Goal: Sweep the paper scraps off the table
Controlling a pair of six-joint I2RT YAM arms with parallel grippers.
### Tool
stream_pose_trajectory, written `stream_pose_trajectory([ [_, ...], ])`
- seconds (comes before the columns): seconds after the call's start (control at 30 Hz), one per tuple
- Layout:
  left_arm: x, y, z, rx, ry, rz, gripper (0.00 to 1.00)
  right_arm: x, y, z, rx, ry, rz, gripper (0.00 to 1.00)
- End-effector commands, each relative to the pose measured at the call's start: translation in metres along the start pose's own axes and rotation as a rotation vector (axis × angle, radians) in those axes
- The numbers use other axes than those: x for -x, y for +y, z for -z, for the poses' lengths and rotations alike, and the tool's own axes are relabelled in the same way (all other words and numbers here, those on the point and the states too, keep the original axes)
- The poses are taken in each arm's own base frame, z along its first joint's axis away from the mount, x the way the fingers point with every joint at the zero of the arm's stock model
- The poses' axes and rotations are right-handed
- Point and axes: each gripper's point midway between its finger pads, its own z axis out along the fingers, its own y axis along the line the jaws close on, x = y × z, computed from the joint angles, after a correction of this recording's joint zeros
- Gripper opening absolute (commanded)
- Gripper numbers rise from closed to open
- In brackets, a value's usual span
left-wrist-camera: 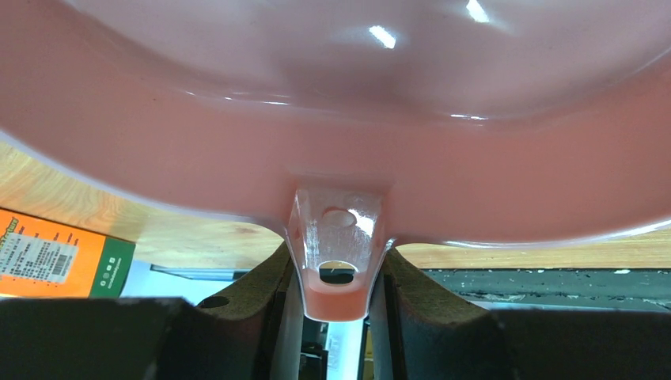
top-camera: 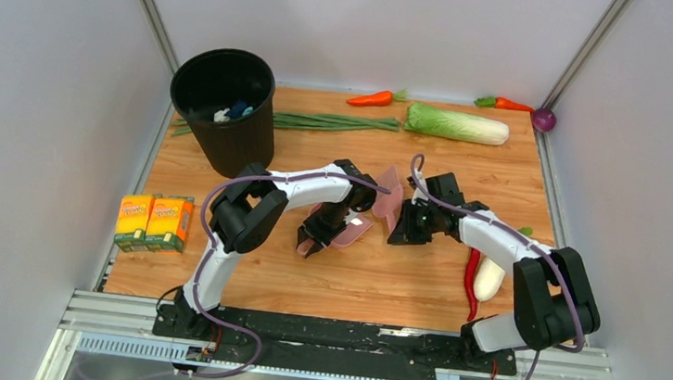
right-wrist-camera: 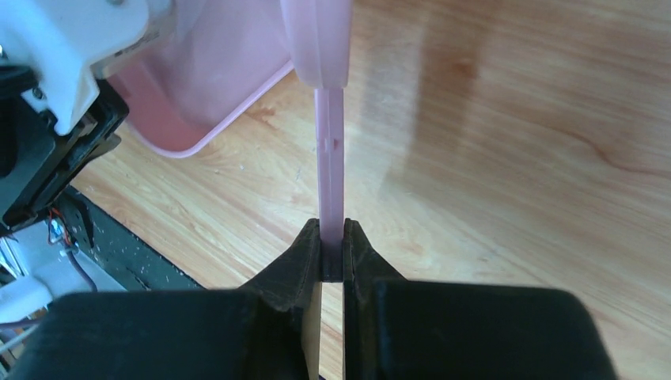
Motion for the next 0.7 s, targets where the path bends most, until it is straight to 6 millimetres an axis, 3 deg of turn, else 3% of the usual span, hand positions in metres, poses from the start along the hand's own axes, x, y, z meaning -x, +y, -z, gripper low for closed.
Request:
stream_pose_trajectory([
  [0.0, 0.0, 0.005, 0.006, 0.026, -0.01, -0.021, 0.0, -0.003, 0.027, 0.002, 0.089, 0.014, 0.101, 0.0],
  [0.17, 0.002, 0.007, 0.007, 0.04, -0.02, -0.02, 0.0, -0.007, 0.042, 0.001, 0.147, 0.033, 0.137, 0.0],
  [0.43, 0.003, 0.011, 0.008, 0.062, -0.023, -0.023, 0.0, -0.012, 0.072, 0.019, 0.281, 0.054, 0.142, 0.0],
  [0.53, 0.006, 0.014, 0.012, 0.074, -0.041, -0.02, 0.0, -0.022, 0.074, 0.023, 0.296, 0.101, 0.128, 0.0],
  [0.67, 0.009, 0.019, 0.015, 0.104, -0.062, -0.017, 0.0, -0.02, 0.066, 0.033, 0.208, 0.095, 0.13, 0.0],
])
